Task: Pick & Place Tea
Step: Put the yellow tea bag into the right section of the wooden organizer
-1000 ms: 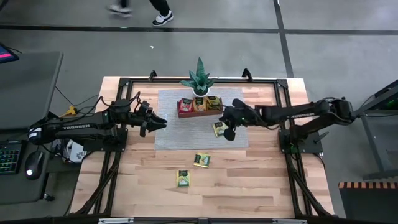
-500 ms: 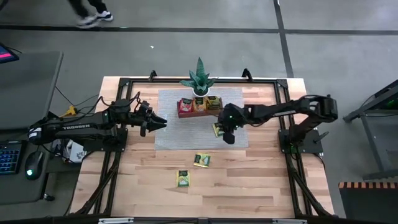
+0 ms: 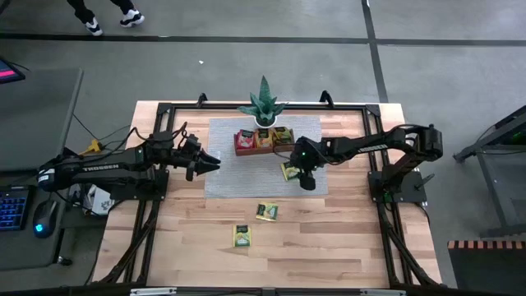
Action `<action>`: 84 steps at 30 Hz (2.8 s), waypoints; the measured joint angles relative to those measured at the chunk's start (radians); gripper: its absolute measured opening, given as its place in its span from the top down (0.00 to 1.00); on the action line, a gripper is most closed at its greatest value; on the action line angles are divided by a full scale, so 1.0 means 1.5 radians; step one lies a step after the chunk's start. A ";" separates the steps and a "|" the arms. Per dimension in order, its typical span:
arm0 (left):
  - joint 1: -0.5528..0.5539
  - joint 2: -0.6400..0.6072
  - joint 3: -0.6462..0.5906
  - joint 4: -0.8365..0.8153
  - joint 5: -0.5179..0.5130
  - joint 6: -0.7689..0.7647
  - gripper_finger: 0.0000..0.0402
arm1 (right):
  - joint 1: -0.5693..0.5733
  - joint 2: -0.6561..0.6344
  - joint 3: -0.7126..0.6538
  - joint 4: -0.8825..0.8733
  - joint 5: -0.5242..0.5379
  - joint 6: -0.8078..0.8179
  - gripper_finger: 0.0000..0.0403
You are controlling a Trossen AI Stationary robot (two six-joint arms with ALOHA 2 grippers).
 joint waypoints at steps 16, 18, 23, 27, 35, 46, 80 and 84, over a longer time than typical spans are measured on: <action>0.000 0.000 0.000 -0.008 0.000 0.004 0.59 | 0.000 0.059 0.000 -0.005 0.028 -0.061 0.43; 0.000 0.000 0.000 -0.008 0.000 0.003 0.59 | -0.004 0.061 0.000 0.004 0.033 -0.046 0.43; 0.000 0.000 0.000 -0.008 0.000 -0.001 0.59 | -0.021 0.062 0.000 0.000 0.020 -0.045 0.43; 0.000 0.000 0.000 -0.008 -0.009 -0.003 0.59 | -0.032 0.081 0.003 -0.002 -0.010 -0.044 0.44; 0.000 0.000 0.000 -0.008 -0.011 -0.005 0.59 | -0.032 0.110 0.004 0.009 -0.017 -0.030 0.59; 0.000 0.000 0.000 -0.008 -0.013 -0.010 0.59 | -0.026 0.107 0.001 0.012 -0.005 0.023 0.96; 0.000 0.222 0.089 0.279 -0.061 -0.131 0.59 | 0.223 0.077 0.343 -0.199 0.569 -0.108 1.00; 0.000 0.288 0.139 0.277 -0.011 -0.106 0.59 | 0.223 0.085 0.363 -0.193 0.591 -0.129 1.00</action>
